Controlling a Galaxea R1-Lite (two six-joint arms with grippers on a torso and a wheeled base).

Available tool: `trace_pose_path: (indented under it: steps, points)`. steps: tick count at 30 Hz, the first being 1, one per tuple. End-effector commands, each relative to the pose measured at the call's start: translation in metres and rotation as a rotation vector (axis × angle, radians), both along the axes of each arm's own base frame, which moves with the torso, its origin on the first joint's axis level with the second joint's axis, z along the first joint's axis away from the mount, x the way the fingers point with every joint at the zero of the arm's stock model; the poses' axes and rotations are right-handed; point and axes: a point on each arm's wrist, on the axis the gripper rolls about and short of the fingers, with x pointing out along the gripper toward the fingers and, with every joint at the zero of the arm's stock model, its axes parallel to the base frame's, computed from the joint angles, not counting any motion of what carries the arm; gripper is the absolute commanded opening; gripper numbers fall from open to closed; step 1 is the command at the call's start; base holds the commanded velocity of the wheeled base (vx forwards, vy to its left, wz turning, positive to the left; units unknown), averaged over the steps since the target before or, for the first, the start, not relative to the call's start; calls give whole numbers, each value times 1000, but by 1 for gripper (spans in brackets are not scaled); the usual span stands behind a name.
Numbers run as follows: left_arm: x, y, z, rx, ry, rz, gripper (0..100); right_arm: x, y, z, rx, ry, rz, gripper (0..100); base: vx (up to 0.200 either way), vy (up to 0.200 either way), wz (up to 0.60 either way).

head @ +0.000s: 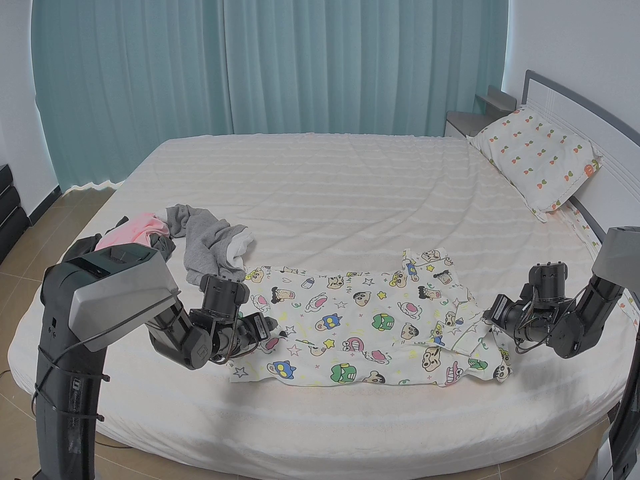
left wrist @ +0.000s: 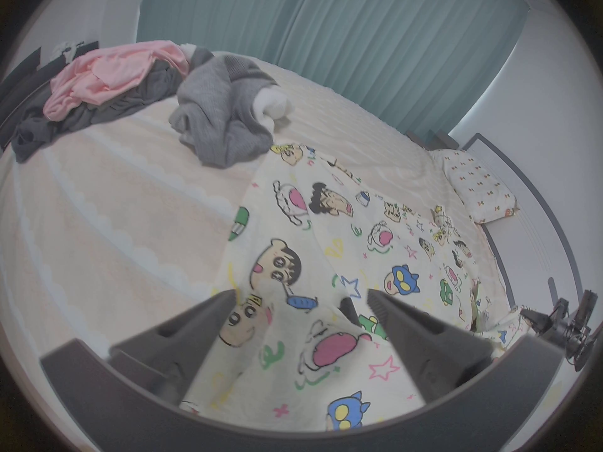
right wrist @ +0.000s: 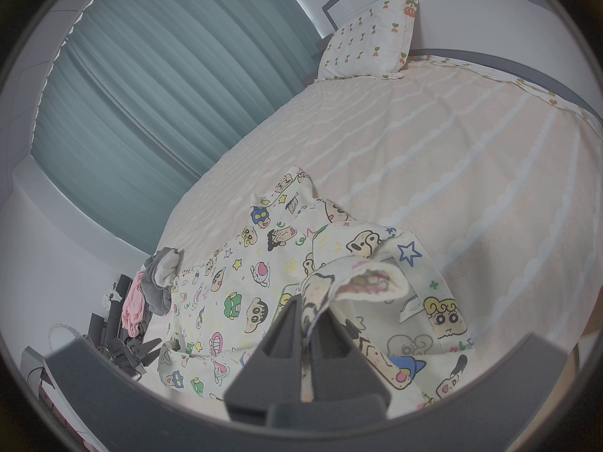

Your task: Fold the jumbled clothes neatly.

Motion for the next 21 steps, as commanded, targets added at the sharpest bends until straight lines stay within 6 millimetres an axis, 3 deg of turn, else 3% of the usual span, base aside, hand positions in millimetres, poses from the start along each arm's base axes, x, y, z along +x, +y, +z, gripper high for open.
trace_pose_path:
  steps: [1,8,11,17,21]
  points:
    - [3,15,17,-4,-33,45,100,0,0,7,1,-21,1,0,0,0,0]
    - [-9,41,21,-5,-1,93,100,5,2,22,3,-62,5,0,0,0,0]
    - [-29,54,21,-41,48,80,100,12,5,32,0,-16,12,0,0,0,0]
    - [-62,59,14,-99,69,60,100,18,13,46,-8,83,36,0,0,0,0]
    - [-76,57,9,-113,50,39,100,10,26,59,-12,143,75,0,0,0,0]
